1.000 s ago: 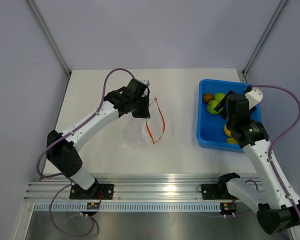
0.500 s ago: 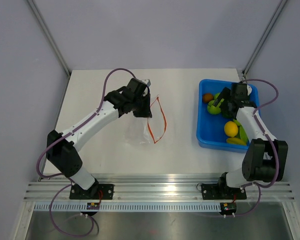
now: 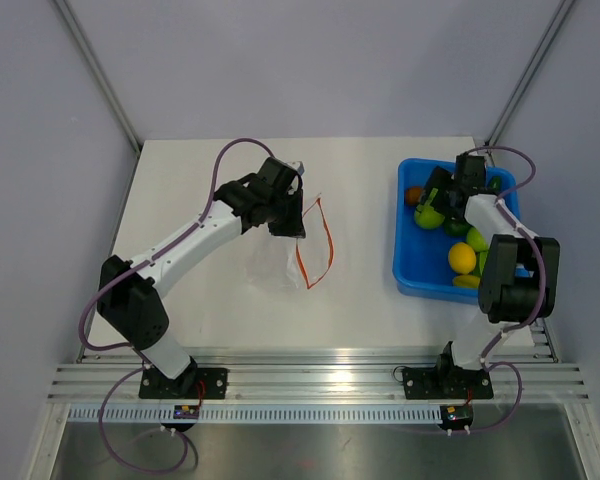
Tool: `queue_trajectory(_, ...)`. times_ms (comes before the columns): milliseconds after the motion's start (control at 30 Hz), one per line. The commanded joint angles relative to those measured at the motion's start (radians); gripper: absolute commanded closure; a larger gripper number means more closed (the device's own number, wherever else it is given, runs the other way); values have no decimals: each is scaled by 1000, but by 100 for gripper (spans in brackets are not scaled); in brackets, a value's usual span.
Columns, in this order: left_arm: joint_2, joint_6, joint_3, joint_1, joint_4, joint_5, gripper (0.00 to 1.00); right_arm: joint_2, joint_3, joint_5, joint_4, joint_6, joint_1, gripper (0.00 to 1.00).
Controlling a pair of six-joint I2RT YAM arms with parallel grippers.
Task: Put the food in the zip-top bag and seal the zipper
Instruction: Pick up the fake fruit from the bin.
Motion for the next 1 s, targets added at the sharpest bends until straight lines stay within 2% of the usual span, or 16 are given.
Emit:
queue_trajectory(0,4,12,43,-1,24,19,100,31,38,-50,39,-37,-4,5)
queue_trajectory(433,0,9,38,-1,13,10,100,118,41,-42,51,-22,-4,4)
queue_trajectory(533,-5,8,35,-1,13,13,100,104,25,-34,71,-12,-4,17)
queue_trajectory(567,-5,8,34,-1,13,14,100,98,19,-30,70,-8,-6,26)
queue_trajectory(800,-8,3,28,-1,22,20,100,-23,-35,-2,54,28,-4,55)
queue_trajectory(967,-10,3,37,-5,27,26,100,-142,-93,5,36,41,-6,61)
